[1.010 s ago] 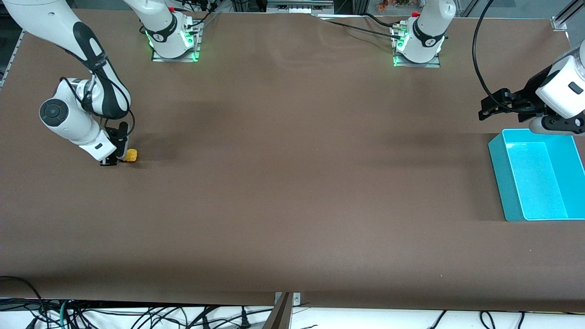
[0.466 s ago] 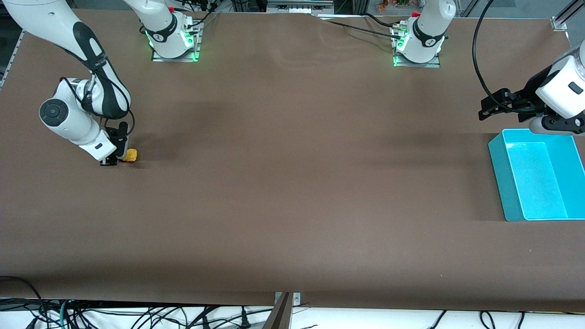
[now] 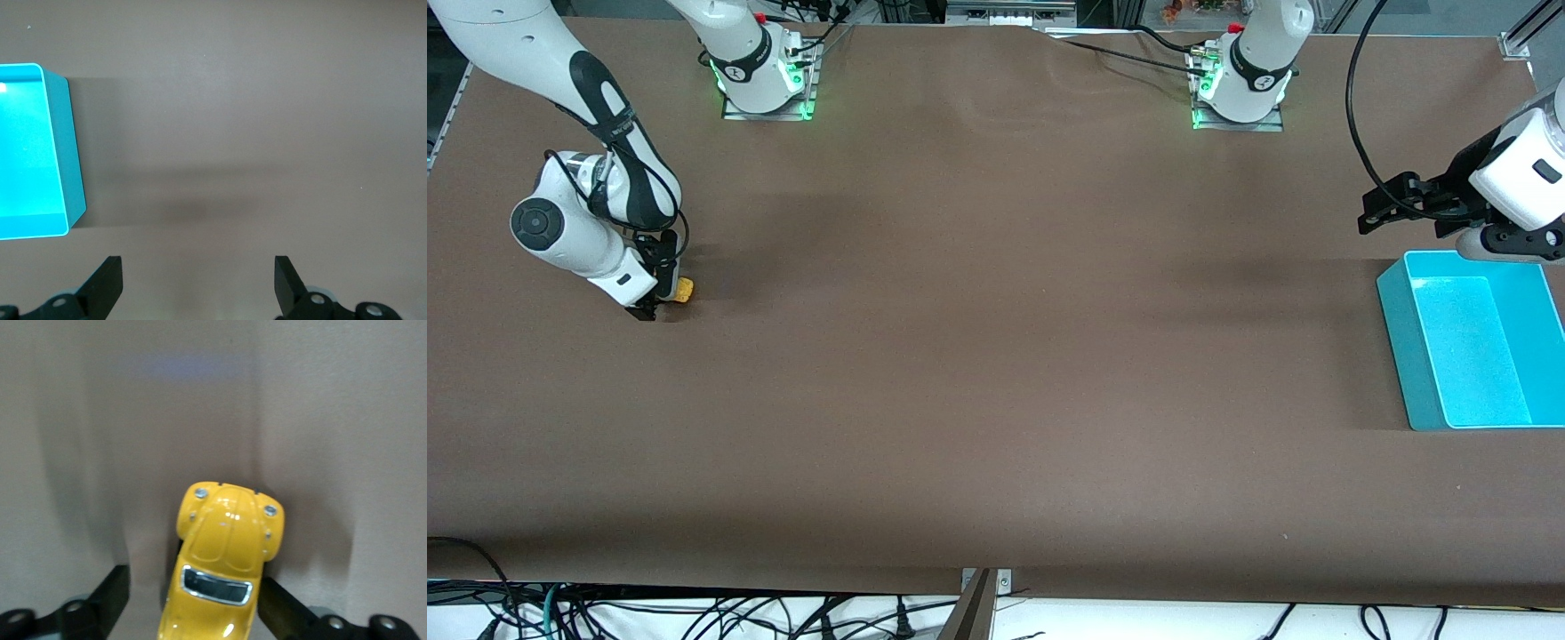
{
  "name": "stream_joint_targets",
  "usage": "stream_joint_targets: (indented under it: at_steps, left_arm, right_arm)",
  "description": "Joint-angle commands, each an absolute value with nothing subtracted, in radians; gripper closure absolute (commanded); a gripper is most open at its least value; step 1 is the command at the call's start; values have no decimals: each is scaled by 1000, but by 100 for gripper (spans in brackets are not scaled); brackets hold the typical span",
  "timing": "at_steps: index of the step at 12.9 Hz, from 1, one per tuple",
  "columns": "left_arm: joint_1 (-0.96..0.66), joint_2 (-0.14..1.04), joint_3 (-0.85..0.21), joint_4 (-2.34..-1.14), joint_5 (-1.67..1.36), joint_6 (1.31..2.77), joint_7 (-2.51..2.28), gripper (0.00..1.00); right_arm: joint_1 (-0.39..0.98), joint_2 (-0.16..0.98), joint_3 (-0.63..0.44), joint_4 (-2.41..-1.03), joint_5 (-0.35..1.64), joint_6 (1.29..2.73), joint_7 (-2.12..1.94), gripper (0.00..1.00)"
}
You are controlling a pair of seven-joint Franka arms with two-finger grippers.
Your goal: Wind and store yellow beetle car
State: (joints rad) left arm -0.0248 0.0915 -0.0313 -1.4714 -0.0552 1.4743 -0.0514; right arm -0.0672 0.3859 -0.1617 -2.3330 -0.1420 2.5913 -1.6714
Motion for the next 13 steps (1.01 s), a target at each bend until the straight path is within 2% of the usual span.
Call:
stream_joint_targets:
  at_steps: [1, 11, 13]
  left_arm:
    - [-15, 97, -37, -1457, -52, 1477, -31, 0]
    - [-15, 97, -37, -1457, -52, 1477, -31, 0]
    - [-15, 97, -35, -1457, -54, 1477, -31, 0]
  right_arm:
    - [-74, 330, -155, -2335, -155, 2543, -1678, 0]
    - [-74, 313, -146, -2189, -140, 2531, -1642, 0]
    - [-75, 296, -114, -2146, -138, 2514, -1554, 0]
